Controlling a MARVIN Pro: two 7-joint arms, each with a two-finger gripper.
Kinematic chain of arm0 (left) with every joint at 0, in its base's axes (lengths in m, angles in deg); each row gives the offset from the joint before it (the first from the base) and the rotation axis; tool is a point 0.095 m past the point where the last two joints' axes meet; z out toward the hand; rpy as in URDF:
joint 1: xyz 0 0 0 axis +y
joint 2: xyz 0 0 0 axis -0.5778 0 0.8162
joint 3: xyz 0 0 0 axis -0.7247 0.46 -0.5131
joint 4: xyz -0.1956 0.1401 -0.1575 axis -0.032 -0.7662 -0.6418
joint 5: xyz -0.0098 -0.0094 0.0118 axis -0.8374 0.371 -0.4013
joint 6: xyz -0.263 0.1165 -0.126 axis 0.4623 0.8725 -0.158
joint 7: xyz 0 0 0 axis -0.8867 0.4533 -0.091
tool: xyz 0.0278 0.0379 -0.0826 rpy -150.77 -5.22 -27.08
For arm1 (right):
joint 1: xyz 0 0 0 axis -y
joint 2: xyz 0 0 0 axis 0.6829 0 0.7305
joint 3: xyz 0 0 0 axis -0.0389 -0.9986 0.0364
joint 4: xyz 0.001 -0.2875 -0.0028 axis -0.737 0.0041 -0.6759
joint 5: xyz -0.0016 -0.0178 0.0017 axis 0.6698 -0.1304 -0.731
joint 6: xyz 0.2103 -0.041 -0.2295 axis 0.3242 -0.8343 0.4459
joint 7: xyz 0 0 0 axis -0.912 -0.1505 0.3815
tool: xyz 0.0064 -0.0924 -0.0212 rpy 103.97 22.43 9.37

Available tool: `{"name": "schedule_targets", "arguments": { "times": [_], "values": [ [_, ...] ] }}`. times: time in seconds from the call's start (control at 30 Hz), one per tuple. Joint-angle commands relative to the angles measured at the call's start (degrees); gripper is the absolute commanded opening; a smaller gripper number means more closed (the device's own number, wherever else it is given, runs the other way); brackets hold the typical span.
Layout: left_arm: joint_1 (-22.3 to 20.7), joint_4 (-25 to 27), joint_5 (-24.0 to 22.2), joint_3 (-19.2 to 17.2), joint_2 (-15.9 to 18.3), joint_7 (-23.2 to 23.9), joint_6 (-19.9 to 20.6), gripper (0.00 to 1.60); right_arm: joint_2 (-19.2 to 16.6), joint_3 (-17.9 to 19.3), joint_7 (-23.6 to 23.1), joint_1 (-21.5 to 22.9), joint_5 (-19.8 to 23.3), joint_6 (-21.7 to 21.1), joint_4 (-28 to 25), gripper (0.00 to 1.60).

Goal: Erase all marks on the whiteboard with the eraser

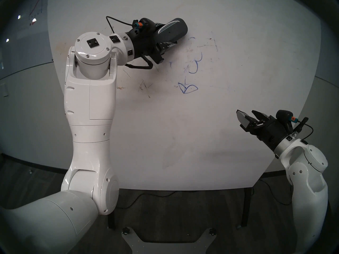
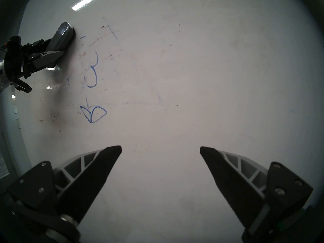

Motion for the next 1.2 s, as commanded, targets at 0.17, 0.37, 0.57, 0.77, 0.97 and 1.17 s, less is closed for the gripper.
{"name": "schedule_targets", "arguments": {
  "times": [0.17,0.37,0.57,0.77,0.97,1.17],
  "values": [
    [4.44,0.2,0.92,-1.19,0.59,-0.26,2.48,0.0,-0.11,0.01,-0.07,0.23,-0.01,0.07,-1.02,1.6],
    [6.12,0.77,0.69,-1.33,0.42,-0.33,2.51,0.0,-0.11,0.01,-0.07,0.23,-0.01,0.07,-1.02,1.6],
    [7.4,0.93,0.52,-1.66,0.51,-0.44,2.54,0.0,-0.11,0.01,-0.08,0.23,-0.01,0.07,-1.02,1.6],
    [8.72,1.43,0.29,-1.61,0.8,0.11,2.56,0.0,-0.11,0.01,-0.07,0.23,-0.01,0.07,-1.02,1.6],
    [9.61,1.81,0.03,-1.48,0.87,0.59,2.57,0.0,-0.11,0.01,-0.07,0.23,-0.01,0.07,-1.03,1.6],
    [7.77,0.9,0.41,-1.76,0.59,-0.2,2.27,0.0,-0.1,0.01,-0.05,0.21,-0.01,0.04,-1.06,1.6]
  ]
}}
